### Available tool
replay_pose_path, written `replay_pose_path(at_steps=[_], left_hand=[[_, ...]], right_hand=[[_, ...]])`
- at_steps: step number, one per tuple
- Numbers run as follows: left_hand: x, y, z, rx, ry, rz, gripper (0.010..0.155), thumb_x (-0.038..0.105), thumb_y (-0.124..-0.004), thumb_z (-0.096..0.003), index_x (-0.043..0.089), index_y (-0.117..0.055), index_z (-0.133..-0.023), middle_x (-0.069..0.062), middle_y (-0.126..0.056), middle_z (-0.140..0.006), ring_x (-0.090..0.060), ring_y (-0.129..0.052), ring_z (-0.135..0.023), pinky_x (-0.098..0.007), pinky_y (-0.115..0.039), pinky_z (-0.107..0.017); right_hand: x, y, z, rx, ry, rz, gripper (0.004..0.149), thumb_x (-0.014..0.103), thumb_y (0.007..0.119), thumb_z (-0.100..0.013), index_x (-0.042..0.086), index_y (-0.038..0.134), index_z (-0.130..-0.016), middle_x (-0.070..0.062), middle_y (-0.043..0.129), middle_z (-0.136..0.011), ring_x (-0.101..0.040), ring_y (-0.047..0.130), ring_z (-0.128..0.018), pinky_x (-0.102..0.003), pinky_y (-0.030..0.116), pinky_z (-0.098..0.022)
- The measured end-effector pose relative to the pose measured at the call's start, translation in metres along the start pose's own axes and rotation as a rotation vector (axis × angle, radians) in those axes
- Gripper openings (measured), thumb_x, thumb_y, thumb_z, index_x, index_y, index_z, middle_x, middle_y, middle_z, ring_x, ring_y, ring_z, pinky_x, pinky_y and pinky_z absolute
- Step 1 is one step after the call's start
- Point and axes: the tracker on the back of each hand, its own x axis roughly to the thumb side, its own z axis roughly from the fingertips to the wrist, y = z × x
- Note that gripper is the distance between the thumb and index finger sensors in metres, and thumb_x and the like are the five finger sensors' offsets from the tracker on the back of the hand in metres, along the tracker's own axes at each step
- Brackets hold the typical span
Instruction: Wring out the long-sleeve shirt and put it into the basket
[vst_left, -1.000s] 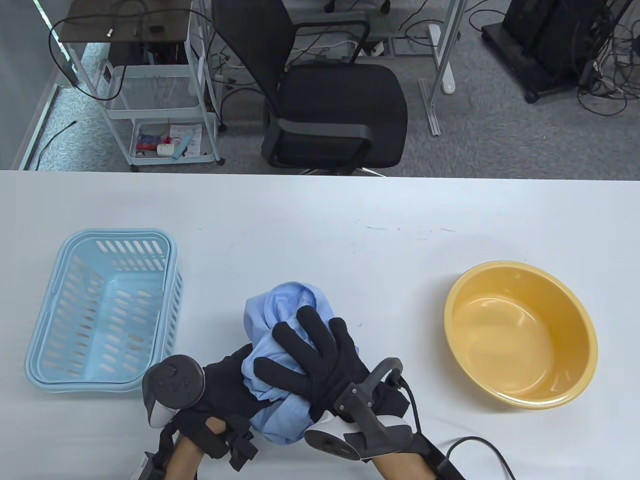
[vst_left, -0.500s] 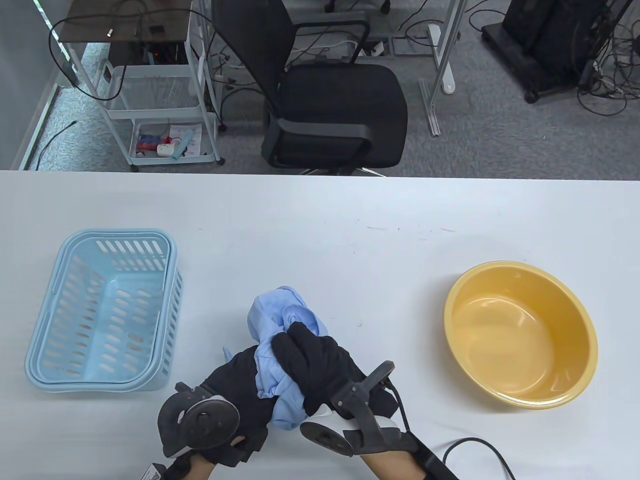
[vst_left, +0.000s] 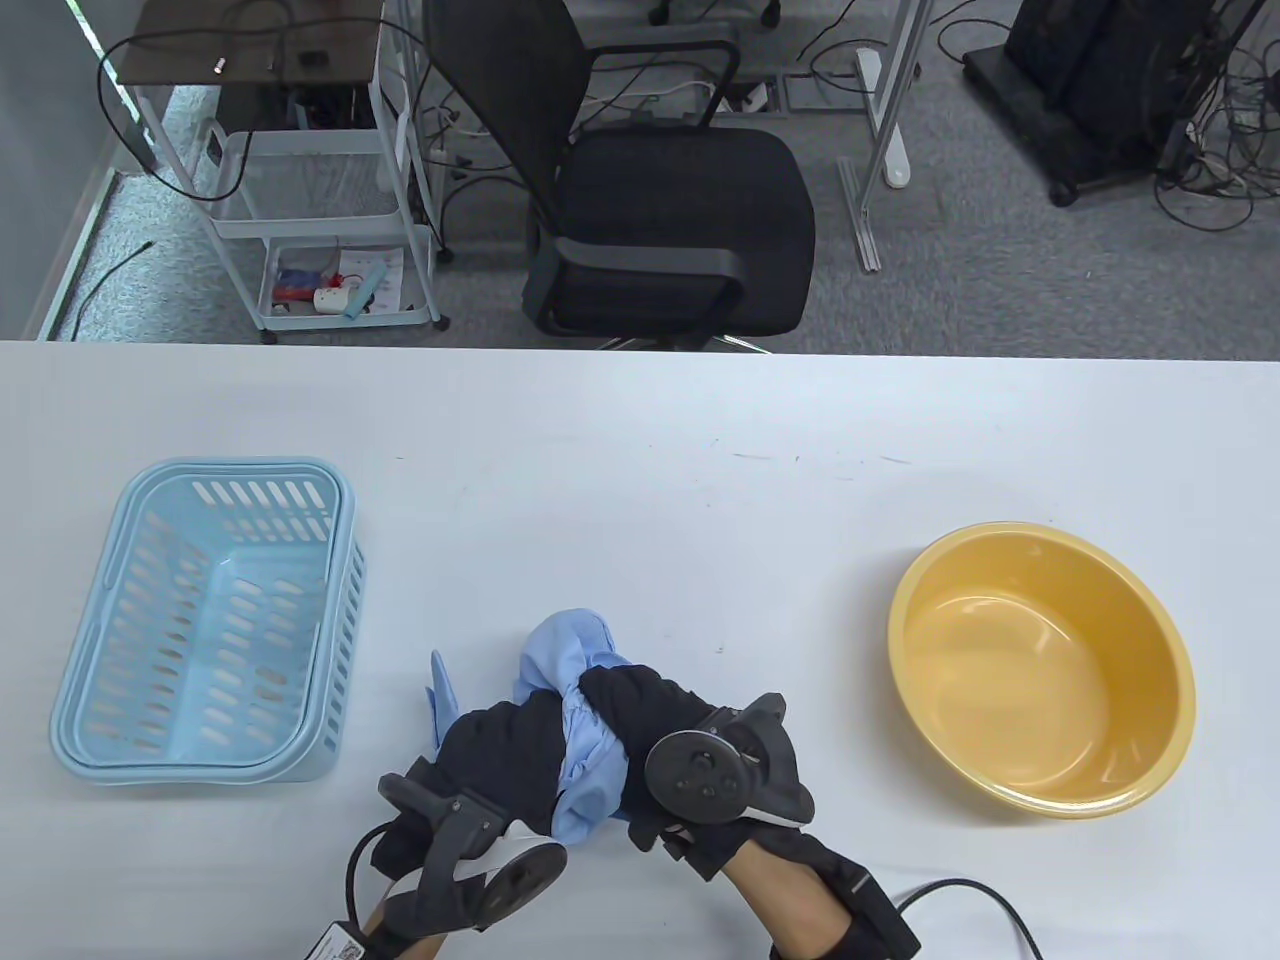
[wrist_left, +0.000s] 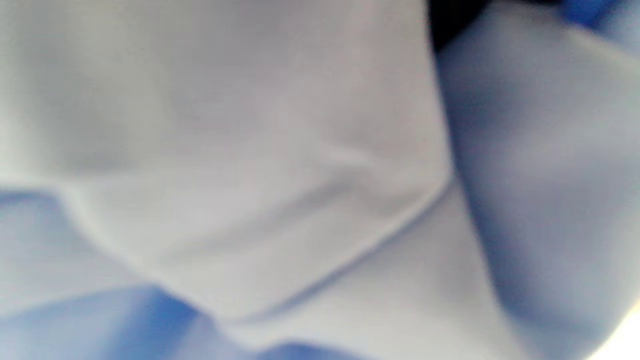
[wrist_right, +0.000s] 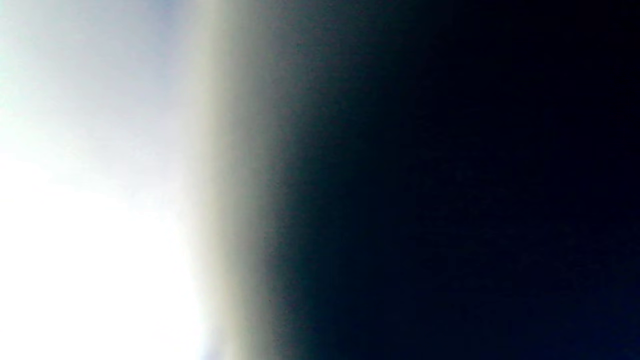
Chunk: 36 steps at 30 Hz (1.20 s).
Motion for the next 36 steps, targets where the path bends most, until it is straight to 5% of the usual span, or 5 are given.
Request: replay_pose_path(at_steps=[6, 10, 16, 27, 36], left_hand=[[-0.026, 0.011, -0.005, 0.029, 0.137, 0.164, 0.067, 0.046, -0.093, -0.0428, 0.016, -0.068, -0.098, -0.003, -0.082, -0.09, -0.029, -0.102, -0.059, -0.048, -0.09, -0.046], [-0.04, 0.024, -0.008, 0.065, 0.208, 0.249, 0.068, 0.046, -0.093, -0.0433, 0.016, -0.068, -0.098, -0.003, -0.081, -0.091, -0.029, -0.102, -0.06, -0.048, -0.09, -0.047], [-0.059, 0.064, -0.013, 0.159, 0.264, 0.273, 0.068, 0.046, -0.093, -0.0436, 0.017, -0.067, -0.099, -0.003, -0.081, -0.092, -0.029, -0.102, -0.06, -0.048, -0.089, -0.046], [-0.12, 0.157, -0.01, 0.32, 0.486, 0.213, 0.068, 0.047, -0.091, -0.0469, 0.019, -0.062, -0.102, -0.001, -0.076, -0.096, -0.029, -0.099, -0.065, -0.048, -0.087, -0.051], [-0.182, 0.137, 0.006, 0.243, 0.761, 0.161, 0.068, 0.047, -0.09, -0.0483, 0.018, -0.06, -0.102, -0.003, -0.074, -0.097, -0.029, -0.098, -0.065, -0.048, -0.087, -0.051]], right_hand=[[-0.001, -0.011, 0.003, -0.058, 0.017, 0.133, 0.102, 0.052, 0.099, -0.044, 0.021, 0.029, -0.112, -0.017, 0.042, -0.116, -0.051, 0.063, -0.097, -0.071, 0.064, -0.066], [-0.007, -0.026, 0.01, -0.099, 0.05, 0.222, 0.107, 0.068, 0.085, -0.047, 0.021, 0.015, -0.113, -0.021, 0.018, -0.119, -0.056, 0.028, -0.106, -0.084, 0.037, -0.067], [-0.022, -0.042, 0.024, -0.069, 0.187, 0.279, 0.093, 0.074, 0.064, -0.052, 0.025, 0.015, -0.115, -0.018, 0.005, -0.118, -0.055, 0.009, -0.105, -0.085, 0.019, -0.064], [-0.048, -0.034, 0.067, -0.083, 0.265, 0.33, 0.093, 0.075, 0.064, -0.053, 0.026, 0.015, -0.114, -0.018, 0.003, -0.117, -0.055, 0.007, -0.104, -0.086, 0.018, -0.062], [-0.059, -0.026, 0.074, -0.044, 0.284, 0.34, 0.094, 0.073, 0.066, -0.052, 0.022, 0.017, -0.114, -0.02, 0.005, -0.116, -0.056, 0.009, -0.102, -0.086, 0.019, -0.06]])
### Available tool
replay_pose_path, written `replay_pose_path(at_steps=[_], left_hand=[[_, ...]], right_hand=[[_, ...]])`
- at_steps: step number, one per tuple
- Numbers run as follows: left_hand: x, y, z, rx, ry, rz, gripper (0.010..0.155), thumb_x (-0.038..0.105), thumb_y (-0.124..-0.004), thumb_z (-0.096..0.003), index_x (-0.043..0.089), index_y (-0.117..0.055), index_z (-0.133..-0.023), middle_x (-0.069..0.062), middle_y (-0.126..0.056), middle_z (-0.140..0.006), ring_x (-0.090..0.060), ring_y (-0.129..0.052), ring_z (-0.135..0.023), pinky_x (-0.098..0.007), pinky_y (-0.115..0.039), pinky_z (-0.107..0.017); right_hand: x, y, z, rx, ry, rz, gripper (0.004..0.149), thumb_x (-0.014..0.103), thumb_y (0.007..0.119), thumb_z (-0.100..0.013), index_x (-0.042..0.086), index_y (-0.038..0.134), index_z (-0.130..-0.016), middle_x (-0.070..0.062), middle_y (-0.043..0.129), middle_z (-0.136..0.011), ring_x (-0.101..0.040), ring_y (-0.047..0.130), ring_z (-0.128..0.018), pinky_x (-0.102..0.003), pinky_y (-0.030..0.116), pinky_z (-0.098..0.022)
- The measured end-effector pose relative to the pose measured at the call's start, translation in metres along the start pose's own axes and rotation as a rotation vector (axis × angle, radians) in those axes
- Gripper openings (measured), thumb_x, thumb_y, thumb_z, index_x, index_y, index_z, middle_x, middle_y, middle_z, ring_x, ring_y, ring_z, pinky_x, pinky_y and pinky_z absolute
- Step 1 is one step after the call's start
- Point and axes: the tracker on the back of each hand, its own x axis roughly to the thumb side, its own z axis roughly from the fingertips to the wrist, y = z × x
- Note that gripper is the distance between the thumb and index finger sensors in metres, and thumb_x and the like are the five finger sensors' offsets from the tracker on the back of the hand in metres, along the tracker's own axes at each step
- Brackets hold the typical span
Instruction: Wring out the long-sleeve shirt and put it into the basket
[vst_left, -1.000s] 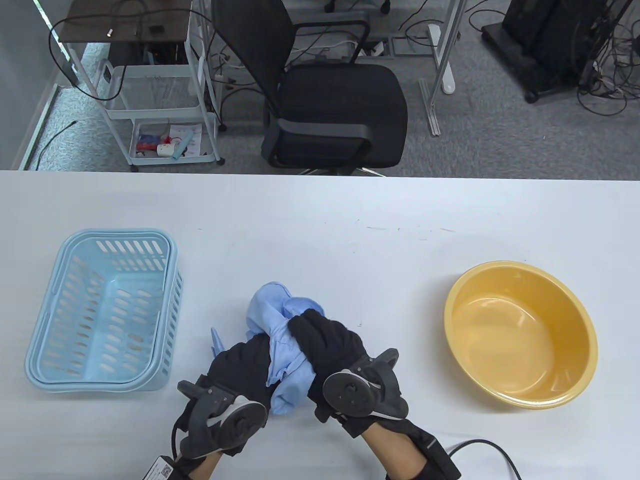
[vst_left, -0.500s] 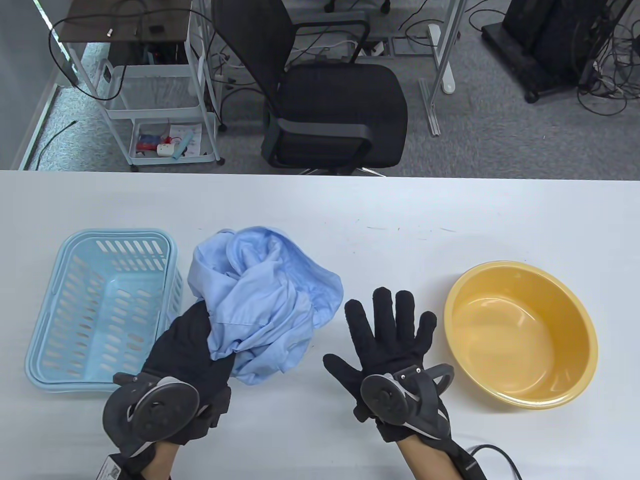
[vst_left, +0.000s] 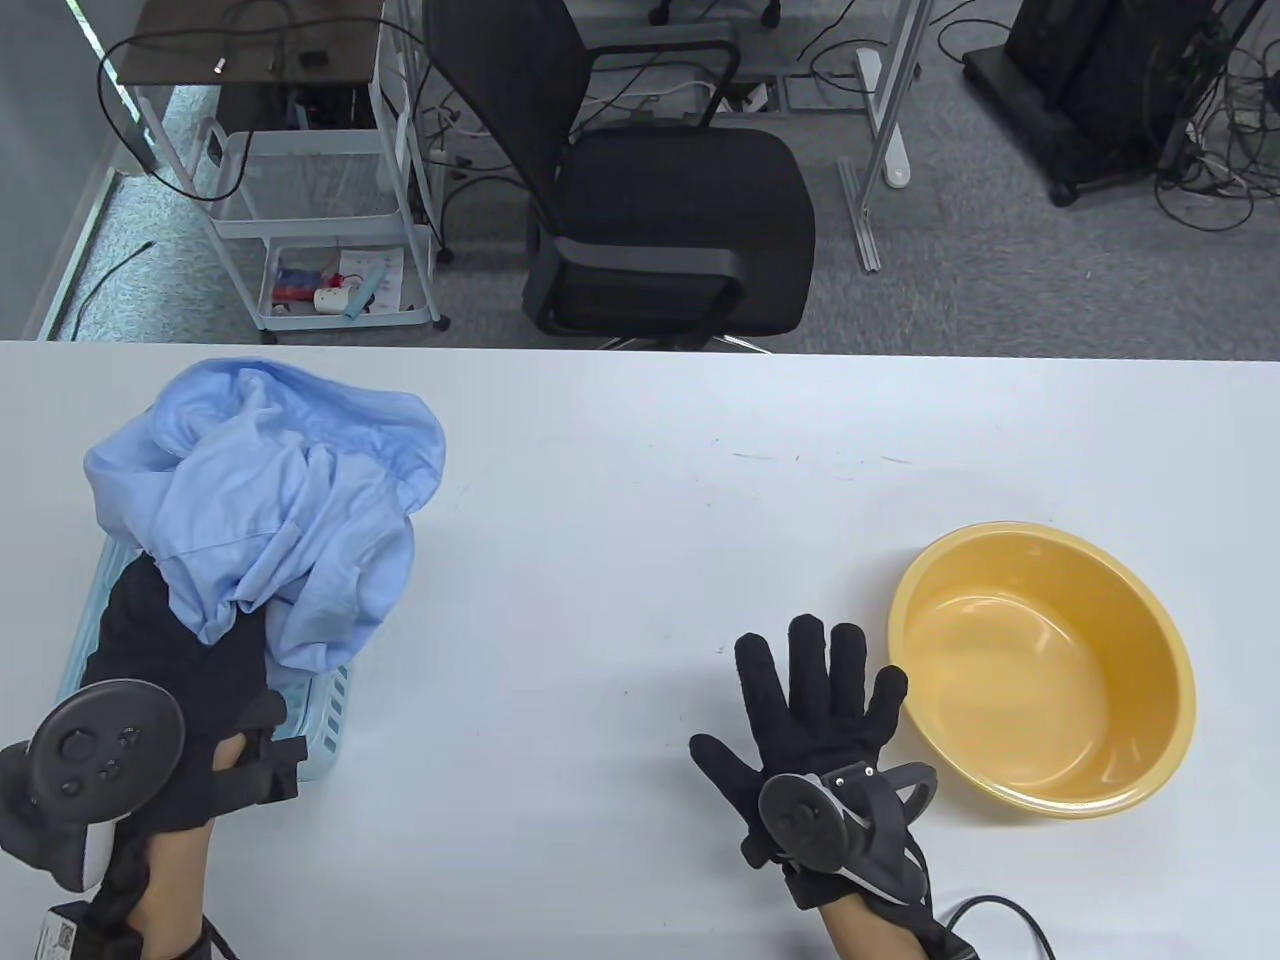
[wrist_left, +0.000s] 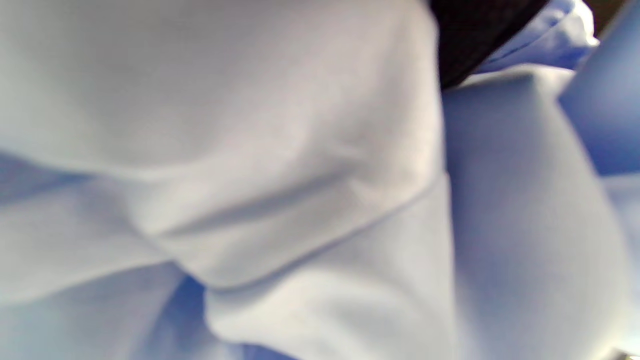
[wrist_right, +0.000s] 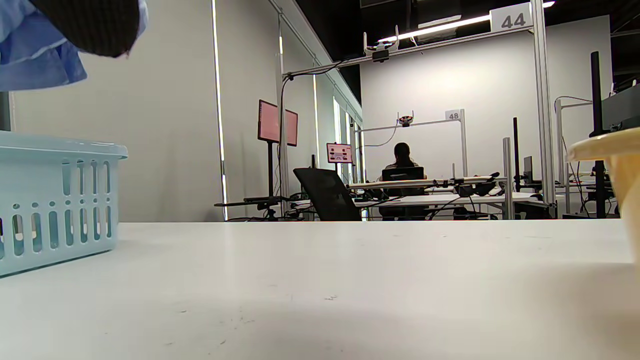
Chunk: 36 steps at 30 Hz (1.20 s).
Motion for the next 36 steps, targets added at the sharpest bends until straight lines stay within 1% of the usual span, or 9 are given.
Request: replay_pose_path(at_steps=[8, 9, 11, 14, 19, 26, 31, 35, 36], left_hand=[[-0.049, -0.038, -0.015, -0.114, 0.283, -0.118, 0.076, 0.047, -0.089, -0.0468, 0.013, -0.052, -0.104, -0.008, -0.068, -0.098, -0.029, -0.1, -0.06, -0.046, -0.09, -0.045], [-0.052, -0.041, -0.016, -0.133, 0.305, -0.138, 0.089, 0.048, -0.09, -0.0459, -0.004, -0.05, -0.106, -0.009, -0.065, -0.1, -0.029, -0.1, -0.061, -0.046, -0.09, -0.046], [-0.058, -0.049, -0.018, -0.229, 0.364, -0.192, 0.095, 0.054, -0.089, -0.0432, 0.008, -0.039, -0.109, -0.013, -0.055, -0.105, -0.034, -0.096, -0.07, -0.049, -0.087, -0.051], [-0.062, -0.052, -0.017, -0.292, 0.388, -0.182, 0.108, 0.064, -0.087, -0.0404, 0.013, -0.024, -0.112, -0.018, -0.038, -0.112, -0.044, -0.08, -0.09, -0.06, -0.073, -0.064], [-0.052, -0.048, -0.011, -0.269, 0.314, -0.217, 0.102, 0.068, -0.081, -0.042, 0.02, -0.029, -0.115, -0.018, -0.03, -0.116, -0.048, -0.062, -0.105, -0.069, -0.056, -0.072], [-0.008, -0.042, 0.015, -0.167, 0.037, -0.257, 0.094, 0.075, -0.071, -0.0431, 0.028, -0.035, -0.116, -0.013, -0.027, -0.119, -0.047, -0.047, -0.113, -0.074, -0.043, -0.074], [0.03, -0.051, 0.043, -0.161, -0.149, -0.204, 0.094, 0.08, -0.065, -0.0422, 0.03, -0.036, -0.116, -0.011, -0.025, -0.121, -0.047, -0.039, -0.116, -0.076, -0.037, -0.074], [0.053, -0.064, 0.065, -0.185, -0.249, -0.179, 0.095, 0.084, -0.061, -0.0413, 0.034, -0.032, -0.117, -0.01, -0.023, -0.121, -0.046, -0.032, -0.117, -0.078, -0.031, -0.074], [0.057, -0.067, 0.069, -0.192, -0.265, -0.181, 0.095, 0.085, -0.059, -0.041, 0.032, -0.036, -0.116, -0.01, -0.022, -0.122, -0.046, -0.03, -0.117, -0.078, -0.03, -0.073]], right_hand=[[0.004, 0.006, -0.001, 0.026, -0.012, 0.003, 0.094, 0.072, 0.067, -0.052, 0.022, 0.018, -0.114, -0.021, 0.007, -0.116, -0.056, 0.011, -0.102, -0.086, 0.02, -0.06], [0.004, 0.006, -0.001, 0.028, -0.01, 0.001, 0.094, 0.073, 0.067, -0.052, 0.022, 0.018, -0.114, -0.021, 0.007, -0.116, -0.056, 0.011, -0.102, -0.086, 0.02, -0.06], [0.003, 0.007, -0.001, 0.036, -0.006, -0.002, 0.094, 0.072, 0.067, -0.052, 0.021, 0.019, -0.114, -0.021, 0.008, -0.116, -0.056, 0.011, -0.102, -0.086, 0.02, -0.06], [0.003, 0.008, -0.001, 0.045, -0.005, -0.002, 0.094, 0.072, 0.068, -0.052, 0.021, 0.019, -0.114, -0.021, 0.008, -0.116, -0.057, 0.011, -0.102, -0.086, 0.02, -0.06], [0.004, 0.008, -0.001, 0.047, -0.007, 0.001, 0.094, 0.072, 0.068, -0.052, 0.021, 0.02, -0.114, -0.021, 0.009, -0.116, -0.056, 0.014, -0.102, -0.086, 0.021, -0.06], [0.003, 0.009, -0.002, 0.054, -0.005, -0.001, 0.095, 0.072, 0.068, -0.052, 0.019, 0.02, -0.114, -0.022, 0.01, -0.116, -0.057, 0.014, -0.102, -0.086, 0.021, -0.059], [0.003, 0.009, -0.002, 0.059, -0.006, 0.002, 0.095, 0.072, 0.068, -0.052, 0.02, 0.02, -0.114, -0.022, 0.009, -0.116, -0.057, 0.013, -0.102, -0.087, 0.02, -0.059], [0.004, 0.01, -0.001, 0.07, -0.012, 0.011, 0.096, 0.073, 0.069, -0.051, 0.02, 0.019, -0.114, -0.021, 0.007, -0.116, -0.057, 0.01, -0.102, -0.087, 0.019, -0.058], [0.004, 0.011, -0.001, 0.075, -0.012, 0.011, 0.096, 0.073, 0.069, -0.051, 0.02, 0.019, -0.114, -0.021, 0.007, -0.116, -0.057, 0.009, -0.101, -0.087, 0.019, -0.058]])
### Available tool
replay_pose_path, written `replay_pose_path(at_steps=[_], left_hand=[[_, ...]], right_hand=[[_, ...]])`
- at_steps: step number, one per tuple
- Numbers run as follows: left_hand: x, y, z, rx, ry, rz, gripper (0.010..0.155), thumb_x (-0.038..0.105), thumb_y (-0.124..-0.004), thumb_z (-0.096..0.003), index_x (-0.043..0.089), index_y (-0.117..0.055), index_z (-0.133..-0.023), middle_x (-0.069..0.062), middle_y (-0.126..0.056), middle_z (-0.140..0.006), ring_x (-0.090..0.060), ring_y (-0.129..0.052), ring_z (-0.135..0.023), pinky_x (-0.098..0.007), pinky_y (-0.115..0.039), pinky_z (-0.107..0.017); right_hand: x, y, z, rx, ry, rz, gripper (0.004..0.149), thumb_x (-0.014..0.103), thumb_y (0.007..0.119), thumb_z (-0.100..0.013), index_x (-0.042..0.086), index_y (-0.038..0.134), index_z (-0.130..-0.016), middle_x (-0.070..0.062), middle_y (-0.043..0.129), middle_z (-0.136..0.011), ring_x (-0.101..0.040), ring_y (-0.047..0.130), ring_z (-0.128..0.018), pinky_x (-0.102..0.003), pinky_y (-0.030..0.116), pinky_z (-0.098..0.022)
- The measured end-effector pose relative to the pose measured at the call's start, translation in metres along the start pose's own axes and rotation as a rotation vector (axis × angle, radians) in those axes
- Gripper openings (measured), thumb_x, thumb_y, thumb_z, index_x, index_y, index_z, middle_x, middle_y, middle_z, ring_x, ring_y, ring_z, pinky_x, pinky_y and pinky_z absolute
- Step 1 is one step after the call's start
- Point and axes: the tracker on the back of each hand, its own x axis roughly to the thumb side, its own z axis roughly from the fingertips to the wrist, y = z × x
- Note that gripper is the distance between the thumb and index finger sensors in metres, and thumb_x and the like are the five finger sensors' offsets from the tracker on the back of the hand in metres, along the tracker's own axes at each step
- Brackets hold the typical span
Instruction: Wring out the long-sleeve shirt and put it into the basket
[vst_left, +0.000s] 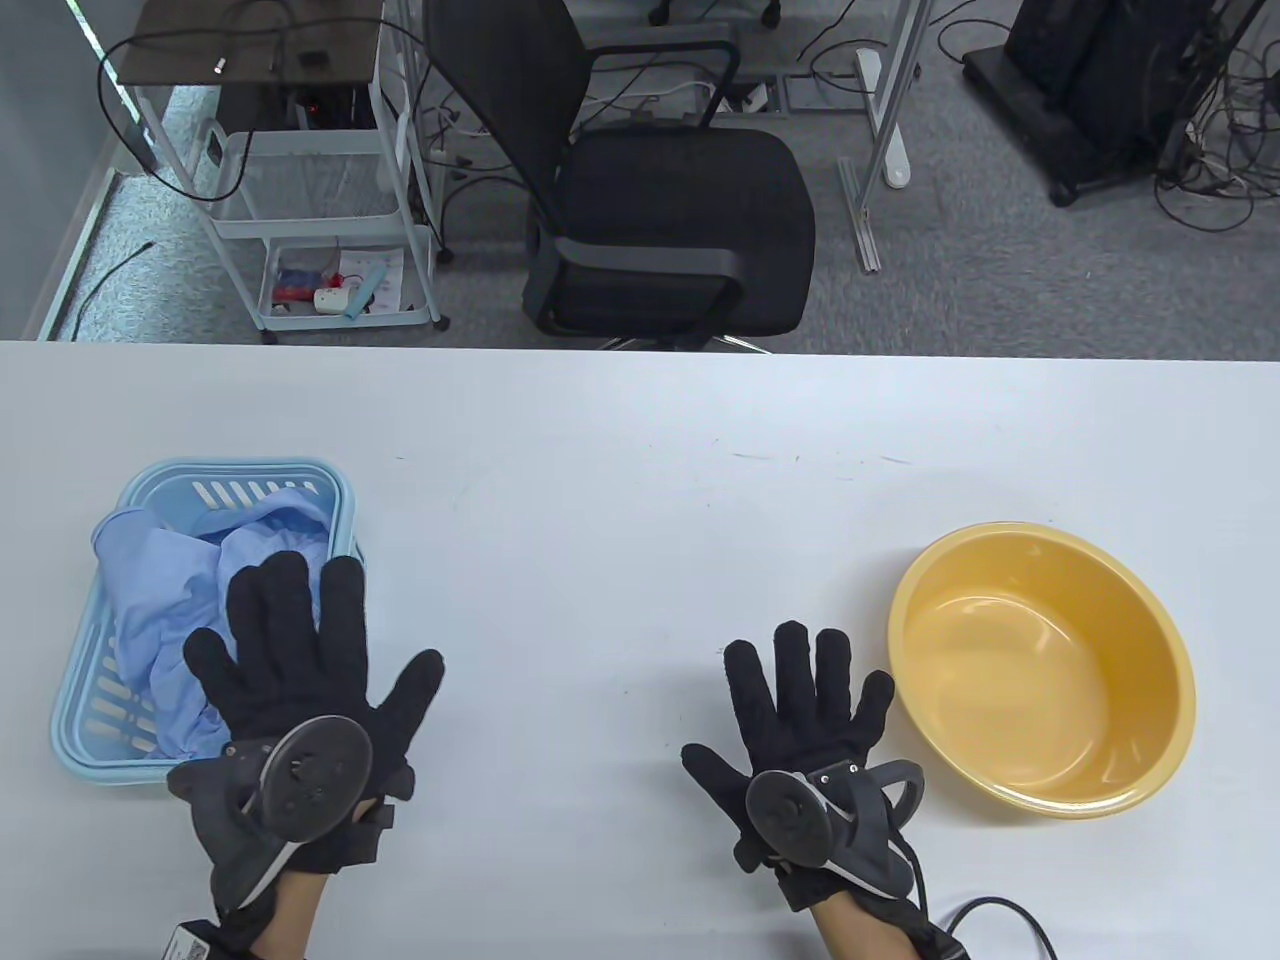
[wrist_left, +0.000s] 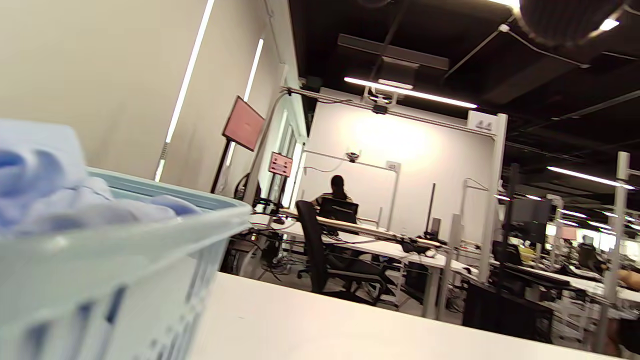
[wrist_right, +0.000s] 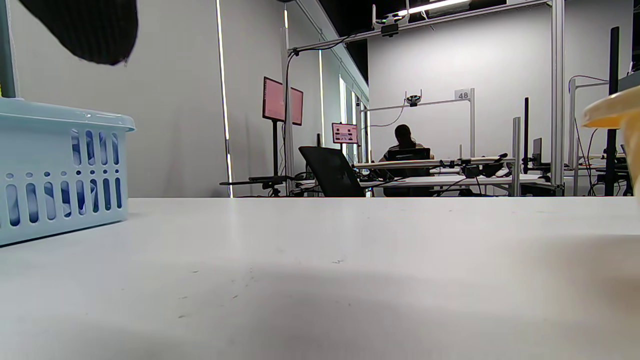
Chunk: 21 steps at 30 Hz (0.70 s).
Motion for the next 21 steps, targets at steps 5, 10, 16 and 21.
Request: replay_pose_path(at_steps=[5, 10, 16, 21], left_hand=[[0.025, -0.029, 0.015, -0.047, -0.083, 0.002, 0.097, 0.088, -0.053, -0.0396, 0.034, -0.032, -0.117, -0.006, -0.017, -0.122, -0.044, -0.021, -0.117, -0.078, -0.024, -0.072], [0.032, -0.068, 0.025, -0.148, -0.116, 0.046, 0.098, 0.091, -0.049, -0.038, 0.035, -0.031, -0.117, -0.006, -0.014, -0.121, -0.043, -0.015, -0.116, -0.078, -0.02, -0.07], [0.03, -0.099, 0.031, -0.242, -0.143, 0.023, 0.1, 0.093, -0.046, -0.0347, 0.037, -0.029, -0.116, -0.005, -0.01, -0.12, -0.042, -0.01, -0.114, -0.079, -0.016, -0.068], [0.029, -0.114, 0.034, -0.318, -0.162, 0.03, 0.103, 0.097, -0.041, -0.0306, 0.039, -0.029, -0.115, -0.003, -0.007, -0.119, -0.042, -0.005, -0.112, -0.08, -0.014, -0.065]], right_hand=[[0.001, 0.001, 0.0, 0.016, -0.003, -0.001, 0.097, 0.074, 0.069, -0.051, 0.021, 0.019, -0.114, -0.021, 0.006, -0.115, -0.057, 0.008, -0.101, -0.087, 0.018, -0.058], [0.002, 0.003, -0.001, 0.034, -0.013, 0.004, 0.097, 0.075, 0.07, -0.05, 0.022, 0.02, -0.114, -0.02, 0.005, -0.116, -0.058, 0.009, -0.101, -0.087, 0.018, -0.057], [0.002, 0.005, -0.001, 0.055, -0.015, 0.014, 0.096, 0.076, 0.07, -0.05, 0.025, 0.02, -0.114, -0.018, 0.003, -0.116, -0.058, 0.005, -0.1, -0.088, 0.017, -0.056], [0.005, 0.012, -0.003, 0.09, -0.023, 0.036, 0.096, 0.077, 0.07, -0.049, 0.028, 0.019, -0.114, -0.016, -0.001, -0.115, -0.057, 0.003, -0.099, -0.088, 0.015, -0.055]])
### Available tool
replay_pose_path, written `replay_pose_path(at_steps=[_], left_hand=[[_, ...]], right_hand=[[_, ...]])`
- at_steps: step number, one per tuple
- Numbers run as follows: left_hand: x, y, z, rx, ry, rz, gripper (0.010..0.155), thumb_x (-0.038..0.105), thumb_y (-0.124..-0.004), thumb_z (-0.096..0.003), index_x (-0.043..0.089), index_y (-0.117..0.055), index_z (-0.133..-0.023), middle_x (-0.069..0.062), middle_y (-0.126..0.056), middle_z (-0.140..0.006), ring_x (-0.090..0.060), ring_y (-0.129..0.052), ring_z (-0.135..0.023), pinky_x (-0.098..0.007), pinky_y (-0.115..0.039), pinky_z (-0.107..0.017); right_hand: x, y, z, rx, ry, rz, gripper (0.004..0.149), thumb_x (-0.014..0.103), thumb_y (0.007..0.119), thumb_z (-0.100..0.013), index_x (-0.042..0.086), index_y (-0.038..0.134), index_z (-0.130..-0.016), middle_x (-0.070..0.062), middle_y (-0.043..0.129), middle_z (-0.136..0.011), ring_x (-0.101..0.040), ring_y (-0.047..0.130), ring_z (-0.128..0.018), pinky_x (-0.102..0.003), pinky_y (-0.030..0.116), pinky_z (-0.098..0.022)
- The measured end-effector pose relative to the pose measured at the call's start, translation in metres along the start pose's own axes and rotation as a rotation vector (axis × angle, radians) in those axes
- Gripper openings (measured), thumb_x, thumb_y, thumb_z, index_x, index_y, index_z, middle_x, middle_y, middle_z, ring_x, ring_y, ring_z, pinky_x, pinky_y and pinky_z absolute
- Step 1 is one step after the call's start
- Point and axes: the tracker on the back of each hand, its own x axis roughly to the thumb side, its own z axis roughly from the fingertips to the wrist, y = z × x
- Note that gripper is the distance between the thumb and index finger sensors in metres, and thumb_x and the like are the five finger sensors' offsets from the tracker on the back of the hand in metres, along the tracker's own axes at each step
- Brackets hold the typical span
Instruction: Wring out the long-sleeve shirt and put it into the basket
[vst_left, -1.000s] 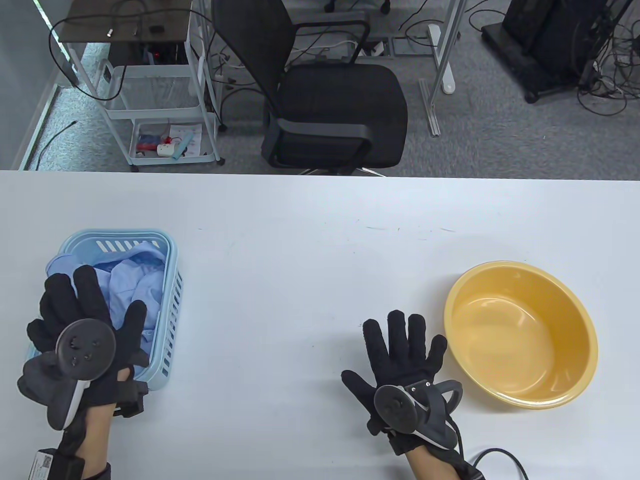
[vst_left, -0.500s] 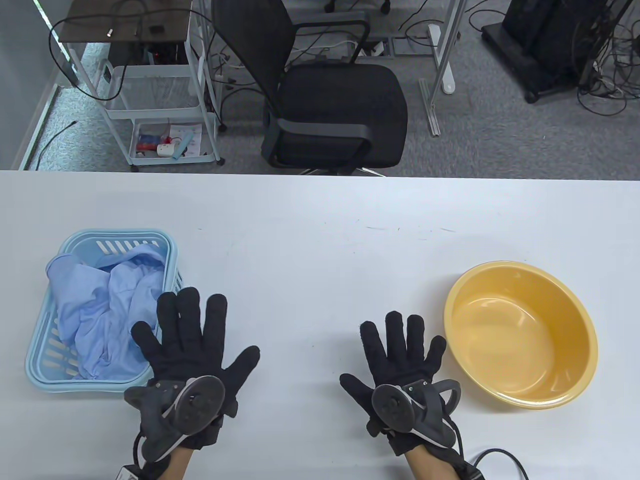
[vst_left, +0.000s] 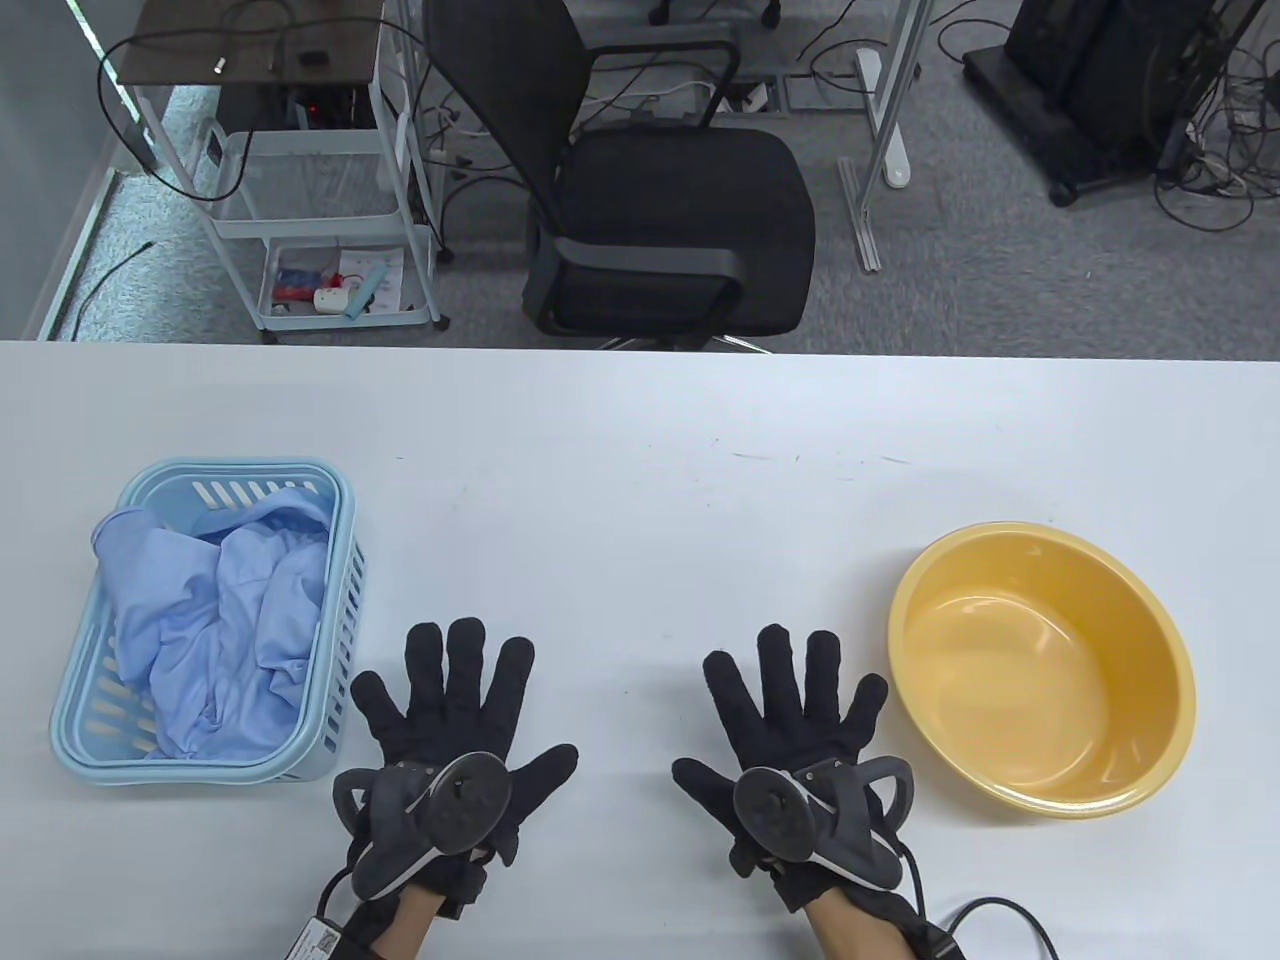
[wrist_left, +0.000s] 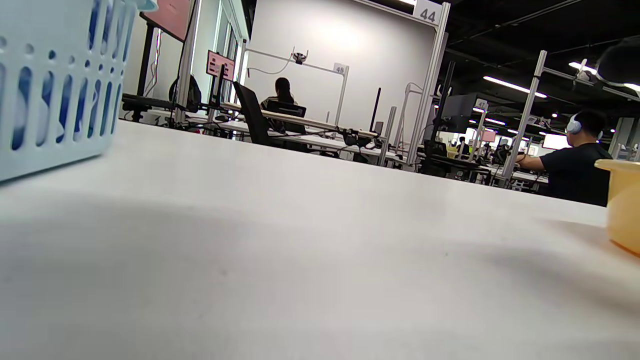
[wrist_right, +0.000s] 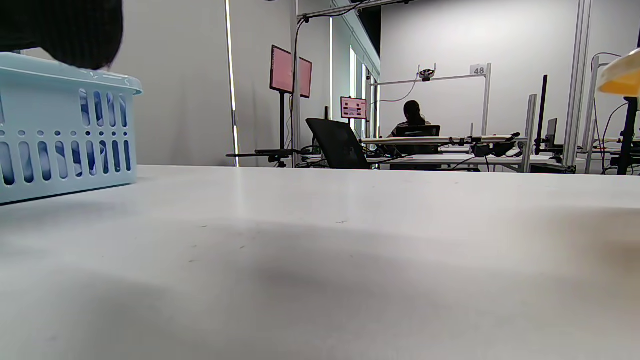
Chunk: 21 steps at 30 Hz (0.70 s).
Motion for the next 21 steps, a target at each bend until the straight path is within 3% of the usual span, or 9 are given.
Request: replay_pose_path(at_steps=[2, 3, 4, 5, 20, 21], left_hand=[[0.0, -0.003, 0.0, -0.02, -0.005, -0.024, 0.105, 0.099, -0.039, -0.0285, 0.04, -0.029, -0.115, -0.002, -0.006, -0.119, -0.042, -0.004, -0.112, -0.081, -0.013, -0.063], [0.0, -0.004, -0.001, -0.024, -0.002, -0.039, 0.101, 0.094, -0.047, -0.0325, 0.04, -0.029, -0.115, -0.002, -0.006, -0.119, -0.042, -0.003, -0.112, -0.082, -0.013, -0.062], [-0.001, -0.004, -0.001, -0.026, 0.004, -0.043, 0.107, 0.1, -0.037, -0.0269, 0.04, -0.029, -0.115, -0.002, -0.005, -0.119, -0.043, -0.003, -0.111, -0.083, -0.013, -0.061], [-0.002, -0.005, -0.001, -0.035, 0.006, -0.038, 0.101, 0.095, -0.047, -0.0322, 0.041, -0.029, -0.115, -0.002, -0.005, -0.119, -0.044, -0.002, -0.111, -0.084, -0.013, -0.06], [-0.005, -0.009, 0.0, -0.096, 0.005, -0.026, 0.102, 0.097, -0.046, -0.0298, 0.045, -0.027, -0.115, -0.002, 0.0, -0.117, -0.047, 0.003, -0.107, -0.088, -0.013, -0.054], [-0.005, -0.01, -0.001, -0.1, 0.009, -0.031, 0.109, 0.104, -0.034, -0.0233, 0.046, -0.027, -0.115, -0.002, 0.0, -0.117, -0.047, 0.003, -0.108, -0.088, -0.014, -0.054]], right_hand=[[0.001, 0.002, -0.001, 0.015, -0.003, 0.007, 0.096, 0.077, 0.07, -0.049, 0.028, 0.019, -0.114, -0.016, -0.002, -0.115, -0.057, 0.0, -0.099, -0.088, 0.015, -0.055], [0.002, 0.003, -0.002, 0.025, -0.003, 0.01, 0.096, 0.077, 0.07, -0.049, 0.028, 0.019, -0.114, -0.016, -0.002, -0.115, -0.057, 0.0, -0.099, -0.088, 0.014, -0.055], [0.002, 0.003, -0.002, 0.029, -0.003, 0.012, 0.096, 0.077, 0.07, -0.049, 0.028, 0.019, -0.114, -0.016, -0.002, -0.115, -0.057, 0.0, -0.099, -0.088, 0.014, -0.055], [0.002, 0.003, -0.002, 0.029, -0.003, 0.013, 0.096, 0.077, 0.07, -0.049, 0.028, 0.019, -0.114, -0.016, -0.002, -0.114, -0.057, 0.0, -0.099, -0.088, 0.014, -0.055], [0.003, 0.012, -0.002, 0.065, -0.013, -0.003, 0.096, 0.076, 0.07, -0.05, 0.027, 0.019, -0.114, -0.016, -0.002, -0.114, -0.057, 0.002, -0.098, -0.088, 0.014, -0.055], [0.003, 0.012, -0.003, 0.069, -0.014, -0.006, 0.096, 0.076, 0.07, -0.05, 0.026, 0.019, -0.114, -0.016, -0.002, -0.114, -0.057, 0.002, -0.098, -0.088, 0.015, -0.055]])
